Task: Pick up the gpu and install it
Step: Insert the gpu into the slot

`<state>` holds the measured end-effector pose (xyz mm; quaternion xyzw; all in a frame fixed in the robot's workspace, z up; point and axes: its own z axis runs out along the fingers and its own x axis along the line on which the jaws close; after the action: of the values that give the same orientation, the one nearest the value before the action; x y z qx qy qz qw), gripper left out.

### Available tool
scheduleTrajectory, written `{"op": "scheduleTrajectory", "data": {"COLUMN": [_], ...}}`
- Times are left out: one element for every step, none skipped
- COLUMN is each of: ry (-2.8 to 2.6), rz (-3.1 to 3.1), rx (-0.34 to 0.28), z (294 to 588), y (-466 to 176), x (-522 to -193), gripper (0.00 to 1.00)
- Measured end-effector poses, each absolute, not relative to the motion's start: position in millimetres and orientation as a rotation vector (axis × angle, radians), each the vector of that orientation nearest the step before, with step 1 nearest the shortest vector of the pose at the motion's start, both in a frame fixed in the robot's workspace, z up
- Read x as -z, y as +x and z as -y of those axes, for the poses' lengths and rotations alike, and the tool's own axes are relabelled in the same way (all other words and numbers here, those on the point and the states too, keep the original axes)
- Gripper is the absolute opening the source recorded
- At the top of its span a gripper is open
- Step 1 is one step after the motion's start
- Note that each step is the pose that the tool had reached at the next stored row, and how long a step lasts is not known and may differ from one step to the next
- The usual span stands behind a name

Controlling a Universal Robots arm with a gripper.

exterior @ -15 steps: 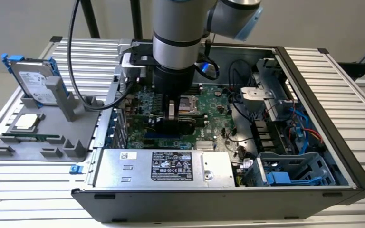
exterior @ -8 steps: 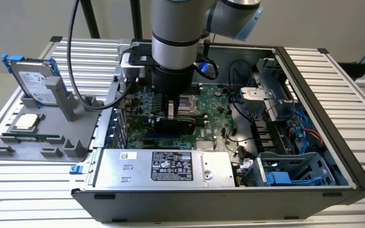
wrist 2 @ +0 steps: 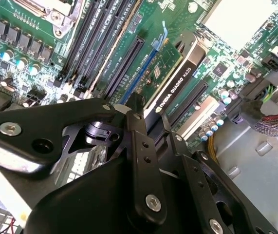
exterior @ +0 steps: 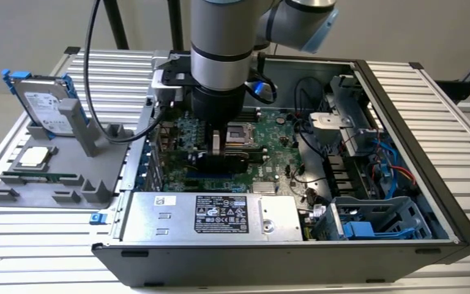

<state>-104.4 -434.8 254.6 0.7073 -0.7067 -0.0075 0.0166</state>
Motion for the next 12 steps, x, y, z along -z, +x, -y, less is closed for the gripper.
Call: {"op": "scheduleTrajectory", "data": {"ry": [2.199, 2.198, 2.199, 2.199, 2.199, 2.199, 2.199, 2.199, 2.199, 2.199, 2.199, 2.199], "rz": [2.197, 2.197, 2.197, 2.197, 2.197, 2.197, 2.197, 2.197, 2.197, 2.197, 2.197, 2.197], "rx": [0.023, 0.023, 0.023, 0.023, 0.023, 0.023, 0.023, 0.023, 0.023, 0.023, 0.023, 0.023], "z": [434.9, 434.9, 434.9, 434.8, 434.8, 434.8, 434.8, 434.8, 434.8, 434.8, 434.8, 434.8], "y": [-104.4, -104.5, -104.4, -104.4, -104.4, -104.4, -104.4, -104.4, -104.4, -104.4, -104.4, -104.4], "x": [-254.0, -253.6, -253.4, -253.2, -253.1, -253.1, -253.1, -253.1, -253.0, -253.0, -253.0, -253.1], "gripper": [0.0, 0.0, 0.0, 0.0, 0.0, 0.0, 0.0, 0.0, 0.0, 0.0, 0.0, 0.0]}}
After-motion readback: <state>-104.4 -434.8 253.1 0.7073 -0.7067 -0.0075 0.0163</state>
